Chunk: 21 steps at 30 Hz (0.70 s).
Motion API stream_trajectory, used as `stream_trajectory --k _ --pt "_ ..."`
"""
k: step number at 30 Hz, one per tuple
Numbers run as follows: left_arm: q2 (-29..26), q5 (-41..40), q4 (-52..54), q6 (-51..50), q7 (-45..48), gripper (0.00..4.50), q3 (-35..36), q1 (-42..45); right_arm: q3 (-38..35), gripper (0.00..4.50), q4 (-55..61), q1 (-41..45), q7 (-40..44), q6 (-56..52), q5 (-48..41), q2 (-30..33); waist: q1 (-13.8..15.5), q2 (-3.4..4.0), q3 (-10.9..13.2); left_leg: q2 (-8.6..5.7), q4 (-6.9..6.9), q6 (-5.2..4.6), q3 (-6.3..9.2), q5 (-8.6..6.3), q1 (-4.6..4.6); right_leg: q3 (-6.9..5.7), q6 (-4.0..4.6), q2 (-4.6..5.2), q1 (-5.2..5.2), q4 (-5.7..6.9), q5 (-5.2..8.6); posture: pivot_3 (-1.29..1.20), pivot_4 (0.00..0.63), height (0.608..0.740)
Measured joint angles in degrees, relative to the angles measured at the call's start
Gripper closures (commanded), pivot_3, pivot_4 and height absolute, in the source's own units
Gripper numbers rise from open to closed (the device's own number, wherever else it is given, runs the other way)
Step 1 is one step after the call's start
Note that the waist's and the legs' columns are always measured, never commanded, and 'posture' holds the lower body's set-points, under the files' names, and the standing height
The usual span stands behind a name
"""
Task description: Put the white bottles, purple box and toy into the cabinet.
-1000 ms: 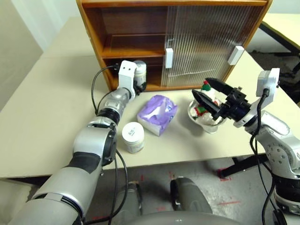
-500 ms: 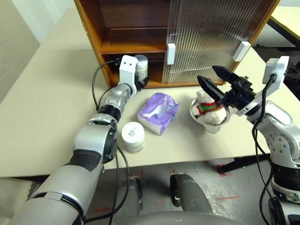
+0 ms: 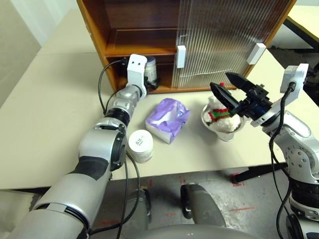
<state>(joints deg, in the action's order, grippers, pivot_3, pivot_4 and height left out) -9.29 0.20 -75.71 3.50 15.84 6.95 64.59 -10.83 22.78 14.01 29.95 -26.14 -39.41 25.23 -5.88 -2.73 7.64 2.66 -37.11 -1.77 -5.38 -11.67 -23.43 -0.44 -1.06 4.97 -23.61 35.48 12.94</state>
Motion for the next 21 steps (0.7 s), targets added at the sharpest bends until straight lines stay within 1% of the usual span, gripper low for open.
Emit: stream_trajectory --k 11,21 --pt "0.05 -0.25 0.41 0.00 2.80 0.02 1.35 -0.99 0.48 0.00 -2.96 3.34 2.28 0.88 0.48 -0.94 -0.40 -0.01 -0.01 -0.02 0.00 0.00 0.00 0.00 -0.01 -0.01 -0.02 0.00 0.00 0.00 -0.02 -0.17 0.079 0.740" --pt "-1.05 -0.07 3.63 0.33 7.43 0.02 0.16 -5.17 0.84 0.00 -5.11 4.52 4.03 2.01 1.29 -1.17 -0.41 0.04 -0.20 -0.02 -0.03 0.00 -0.01 0.00 -0.01 -0.01 -0.03 0.00 0.00 0.03 -0.04 -0.15 0.062 0.740"
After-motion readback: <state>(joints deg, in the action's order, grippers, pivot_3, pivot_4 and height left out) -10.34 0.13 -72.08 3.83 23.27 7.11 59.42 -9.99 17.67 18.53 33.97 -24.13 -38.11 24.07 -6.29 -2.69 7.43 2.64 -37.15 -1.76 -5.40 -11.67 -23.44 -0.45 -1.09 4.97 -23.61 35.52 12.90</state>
